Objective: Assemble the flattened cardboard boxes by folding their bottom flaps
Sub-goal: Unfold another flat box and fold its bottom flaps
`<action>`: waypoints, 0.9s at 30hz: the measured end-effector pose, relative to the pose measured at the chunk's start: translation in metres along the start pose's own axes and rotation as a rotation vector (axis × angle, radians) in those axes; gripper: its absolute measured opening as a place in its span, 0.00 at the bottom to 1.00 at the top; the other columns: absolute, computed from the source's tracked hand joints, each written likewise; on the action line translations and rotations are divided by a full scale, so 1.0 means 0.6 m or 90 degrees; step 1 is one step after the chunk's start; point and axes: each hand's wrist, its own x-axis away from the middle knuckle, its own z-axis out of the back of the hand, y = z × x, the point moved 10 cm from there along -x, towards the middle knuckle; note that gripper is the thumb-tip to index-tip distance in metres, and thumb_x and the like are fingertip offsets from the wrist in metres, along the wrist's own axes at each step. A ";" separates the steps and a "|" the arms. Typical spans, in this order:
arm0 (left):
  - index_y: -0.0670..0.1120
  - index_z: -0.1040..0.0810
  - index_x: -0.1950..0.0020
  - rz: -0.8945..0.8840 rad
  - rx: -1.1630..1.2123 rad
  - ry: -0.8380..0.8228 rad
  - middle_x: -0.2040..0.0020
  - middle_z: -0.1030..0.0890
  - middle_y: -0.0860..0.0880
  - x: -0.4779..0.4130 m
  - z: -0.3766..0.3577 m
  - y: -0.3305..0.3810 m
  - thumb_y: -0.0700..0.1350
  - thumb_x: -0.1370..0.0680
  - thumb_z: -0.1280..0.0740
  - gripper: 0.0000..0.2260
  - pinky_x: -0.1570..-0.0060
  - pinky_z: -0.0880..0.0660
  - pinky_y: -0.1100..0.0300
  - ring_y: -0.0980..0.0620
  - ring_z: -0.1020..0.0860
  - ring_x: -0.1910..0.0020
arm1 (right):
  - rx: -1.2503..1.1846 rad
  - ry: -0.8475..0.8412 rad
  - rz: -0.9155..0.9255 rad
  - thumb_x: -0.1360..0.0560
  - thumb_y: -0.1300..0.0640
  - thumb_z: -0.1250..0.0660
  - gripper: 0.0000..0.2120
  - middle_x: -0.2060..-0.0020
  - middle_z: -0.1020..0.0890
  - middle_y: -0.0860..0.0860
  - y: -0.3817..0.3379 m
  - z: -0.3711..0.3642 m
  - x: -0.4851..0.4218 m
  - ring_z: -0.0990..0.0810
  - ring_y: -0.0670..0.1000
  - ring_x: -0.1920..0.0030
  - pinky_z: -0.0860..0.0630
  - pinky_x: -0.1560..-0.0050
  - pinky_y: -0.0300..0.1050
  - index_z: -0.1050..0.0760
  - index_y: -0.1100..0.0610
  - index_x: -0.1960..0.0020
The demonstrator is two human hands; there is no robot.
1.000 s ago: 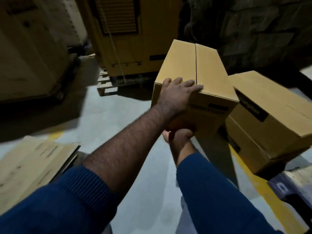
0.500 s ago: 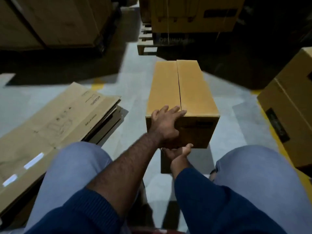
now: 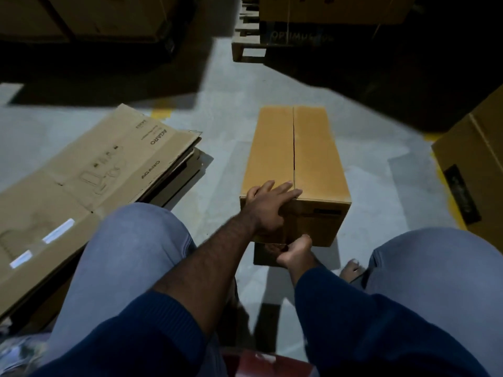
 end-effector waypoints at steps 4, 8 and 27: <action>0.60 0.38 0.20 0.042 0.070 -0.060 0.20 0.35 0.53 -0.002 -0.048 -0.026 0.43 0.24 0.32 0.34 0.26 0.38 0.44 0.46 0.37 0.23 | 0.161 -0.025 -0.045 0.15 0.41 0.50 0.29 0.40 0.20 0.64 0.007 0.028 -0.001 0.21 0.63 0.41 0.24 0.51 0.57 0.27 0.63 0.31; 0.48 0.40 0.18 0.169 0.106 -0.181 0.25 0.30 0.39 0.027 -0.132 -0.076 0.44 0.21 0.35 0.32 0.32 0.29 0.50 0.40 0.29 0.29 | 0.657 0.022 -0.096 0.18 0.51 0.41 0.11 0.56 0.18 0.58 0.004 0.095 0.024 0.20 0.57 0.58 0.25 0.57 0.49 0.27 0.58 0.48; 0.41 0.40 0.28 0.370 0.245 -0.127 0.36 0.27 0.36 0.049 -0.204 -0.198 0.48 0.27 0.26 0.33 0.57 0.26 0.52 0.37 0.24 0.41 | 1.033 0.300 0.420 0.21 0.53 0.36 0.23 0.30 0.31 0.60 -0.195 0.013 0.045 0.31 0.62 0.32 0.30 0.44 0.49 0.29 0.52 0.27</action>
